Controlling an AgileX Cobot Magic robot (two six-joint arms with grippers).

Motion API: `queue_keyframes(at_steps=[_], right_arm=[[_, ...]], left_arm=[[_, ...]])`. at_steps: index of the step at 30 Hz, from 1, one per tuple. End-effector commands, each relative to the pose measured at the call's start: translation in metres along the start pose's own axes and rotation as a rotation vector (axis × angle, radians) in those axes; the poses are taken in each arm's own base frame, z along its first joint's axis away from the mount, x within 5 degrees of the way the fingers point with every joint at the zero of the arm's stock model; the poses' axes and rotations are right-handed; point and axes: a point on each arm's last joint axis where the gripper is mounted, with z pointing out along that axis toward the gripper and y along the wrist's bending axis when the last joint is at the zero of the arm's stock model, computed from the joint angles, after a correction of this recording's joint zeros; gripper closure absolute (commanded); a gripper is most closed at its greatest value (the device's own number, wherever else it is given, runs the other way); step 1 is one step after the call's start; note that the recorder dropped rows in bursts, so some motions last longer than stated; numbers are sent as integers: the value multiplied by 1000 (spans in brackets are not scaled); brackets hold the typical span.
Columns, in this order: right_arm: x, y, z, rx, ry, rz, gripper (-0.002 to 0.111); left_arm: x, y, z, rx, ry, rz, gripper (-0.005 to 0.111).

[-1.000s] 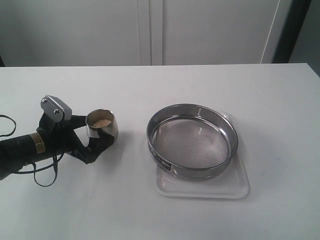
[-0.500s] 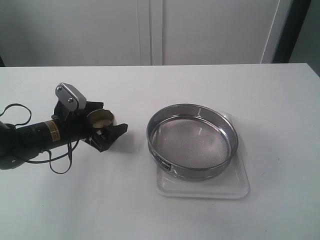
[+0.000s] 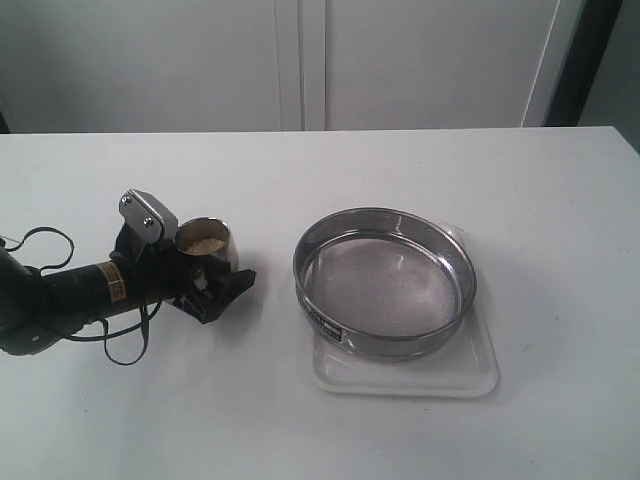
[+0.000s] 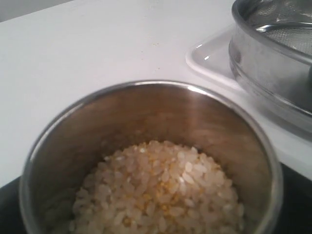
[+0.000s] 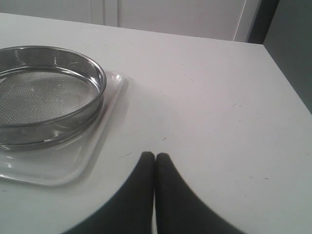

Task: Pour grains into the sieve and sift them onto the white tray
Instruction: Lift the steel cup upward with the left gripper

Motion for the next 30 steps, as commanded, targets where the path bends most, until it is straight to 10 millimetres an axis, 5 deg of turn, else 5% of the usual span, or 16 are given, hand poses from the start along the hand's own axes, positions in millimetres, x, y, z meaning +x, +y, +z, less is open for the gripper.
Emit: queue_keyframes(at_steps=[1,4,9,21,30], right_arm=[[0,0,0,-3,-14,6,108],[0,0,0,-3,-14,6,108],[0,0,0,-3,-14,6,108],[0,0,0,-3,-14,6,108],[0,0,0,-3,-14,6,108]], left_arm=[[-2,0,1,0,-14,-4,18],[-2,0,1,-6,-14,-8,65],[-2,1,0,-8,-15,-3,107],[-2,1,0,-8,-15,-5,107],[-25,0,-5,5,-61,-53,107]])
